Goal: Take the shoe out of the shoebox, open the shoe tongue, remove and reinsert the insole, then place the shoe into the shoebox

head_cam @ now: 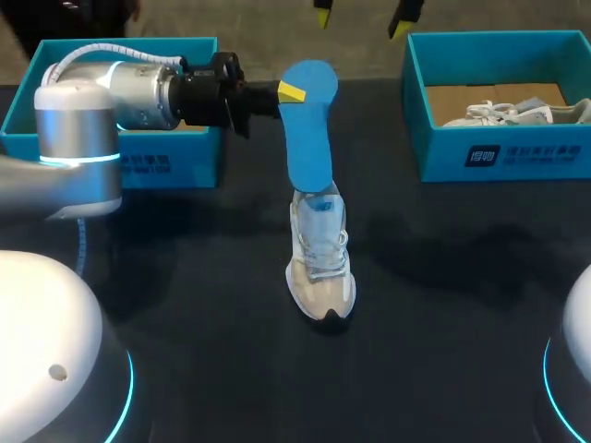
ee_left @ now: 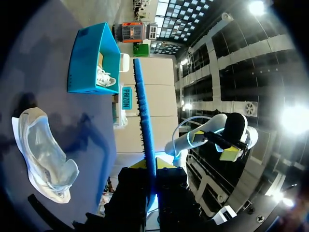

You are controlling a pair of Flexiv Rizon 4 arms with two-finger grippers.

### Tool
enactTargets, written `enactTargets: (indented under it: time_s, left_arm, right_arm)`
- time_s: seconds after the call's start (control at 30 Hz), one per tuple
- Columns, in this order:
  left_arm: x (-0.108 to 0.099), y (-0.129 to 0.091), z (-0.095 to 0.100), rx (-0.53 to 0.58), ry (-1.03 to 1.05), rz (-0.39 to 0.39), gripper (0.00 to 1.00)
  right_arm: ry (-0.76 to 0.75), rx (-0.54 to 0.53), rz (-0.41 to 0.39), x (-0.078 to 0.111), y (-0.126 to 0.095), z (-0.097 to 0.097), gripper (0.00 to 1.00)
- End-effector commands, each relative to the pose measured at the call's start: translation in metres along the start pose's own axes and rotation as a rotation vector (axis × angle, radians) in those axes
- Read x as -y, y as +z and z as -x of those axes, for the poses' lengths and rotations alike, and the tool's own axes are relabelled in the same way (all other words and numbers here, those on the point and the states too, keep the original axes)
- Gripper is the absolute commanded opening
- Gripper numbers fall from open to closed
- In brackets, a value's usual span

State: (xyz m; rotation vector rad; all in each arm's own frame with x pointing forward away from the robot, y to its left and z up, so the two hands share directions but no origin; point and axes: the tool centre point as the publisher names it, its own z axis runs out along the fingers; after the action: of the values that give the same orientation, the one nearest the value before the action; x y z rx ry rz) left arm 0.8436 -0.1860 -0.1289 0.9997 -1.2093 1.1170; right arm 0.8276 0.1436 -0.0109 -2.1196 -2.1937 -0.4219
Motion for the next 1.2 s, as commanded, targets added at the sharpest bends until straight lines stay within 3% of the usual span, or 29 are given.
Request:
enactTargets:
  time_s: [0.03,0.43,0.83,1.2]
  left_arm:
    - [0.0,0.0,0.0,0.003,0.004,0.005,0.0]
    - [-0.002,-0.005,-0.007,-0.008,0.042,0.029,0.0]
    - [0.004,-0.014,-0.014,-0.026,0.138,0.062,0.0]
    - [0.008,-0.019,-0.018,-0.039,0.254,0.056,0.0]
  right_arm:
    - [0.01,-0.172,0.009,0.006,0.004,0.014,1.0]
    - [0.051,-0.333,0.026,0.015,0.012,0.039,1.0]
    - [0.063,-0.572,0.048,0.019,0.024,0.062,1.0]
    - [0.068,-0.751,0.057,0.02,0.041,0.067,1.0]
